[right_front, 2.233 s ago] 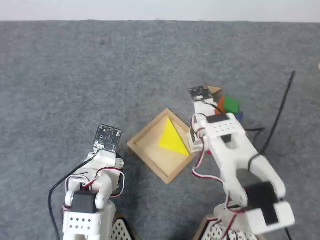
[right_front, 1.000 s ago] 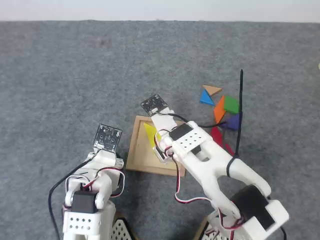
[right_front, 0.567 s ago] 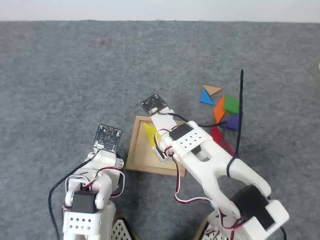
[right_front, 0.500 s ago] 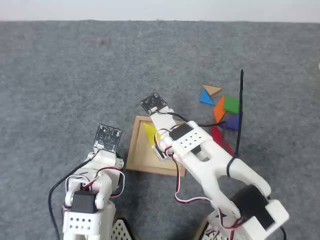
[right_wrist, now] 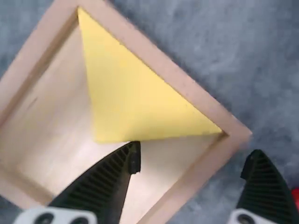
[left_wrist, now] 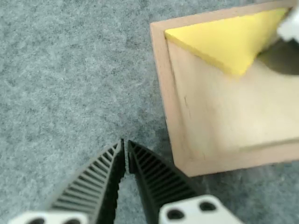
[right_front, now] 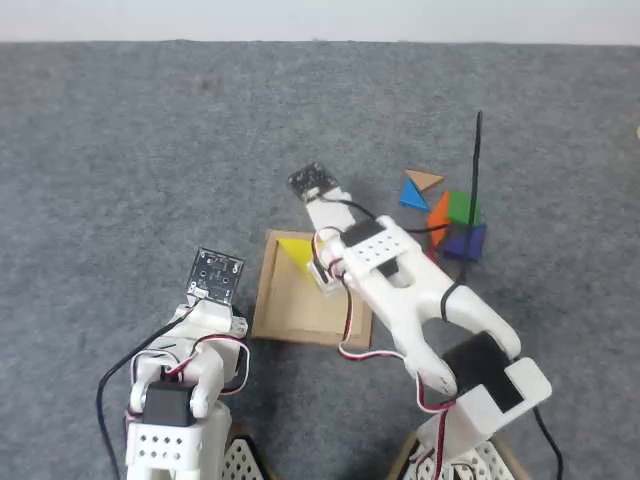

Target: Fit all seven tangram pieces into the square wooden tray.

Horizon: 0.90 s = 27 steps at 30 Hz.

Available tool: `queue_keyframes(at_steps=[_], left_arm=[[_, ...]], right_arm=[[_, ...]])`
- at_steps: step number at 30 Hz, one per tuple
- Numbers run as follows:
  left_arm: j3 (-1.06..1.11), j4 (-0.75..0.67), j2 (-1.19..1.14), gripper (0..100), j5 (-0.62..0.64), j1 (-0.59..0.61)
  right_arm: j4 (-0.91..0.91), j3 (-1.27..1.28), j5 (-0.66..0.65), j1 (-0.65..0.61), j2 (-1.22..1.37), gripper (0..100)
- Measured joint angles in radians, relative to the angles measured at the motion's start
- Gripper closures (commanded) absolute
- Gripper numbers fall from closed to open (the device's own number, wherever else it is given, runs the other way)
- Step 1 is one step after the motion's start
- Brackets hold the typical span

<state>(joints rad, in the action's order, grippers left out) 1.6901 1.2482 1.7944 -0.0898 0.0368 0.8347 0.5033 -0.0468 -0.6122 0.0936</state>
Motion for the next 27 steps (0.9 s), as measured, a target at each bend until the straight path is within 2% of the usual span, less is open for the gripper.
queue_keyframes(at_steps=[5,11,16,19,22,27], left_arm=[[0.000,0.000,0.000,98,0.000,0.000],[0.000,0.000,0.000,98,0.000,0.000],[0.000,0.000,0.000,98,0.000,0.000],[0.000,0.000,0.000,98,0.000,0.000],[0.000,0.000,0.000,98,0.000,0.000],[0.000,0.000,0.000,98,0.000,0.000]], right_arm=[[0.006,-0.028,-0.017,0.000,0.000,64.9],[0.140,-0.012,-0.017,0.031,-0.083,64.9],[0.146,0.144,-0.037,0.057,-0.278,64.9],[0.140,0.288,-0.055,0.115,-0.374,64.9],[0.117,0.387,0.061,0.193,-0.416,64.9],[0.097,0.410,0.402,0.298,-0.434,64.6]])
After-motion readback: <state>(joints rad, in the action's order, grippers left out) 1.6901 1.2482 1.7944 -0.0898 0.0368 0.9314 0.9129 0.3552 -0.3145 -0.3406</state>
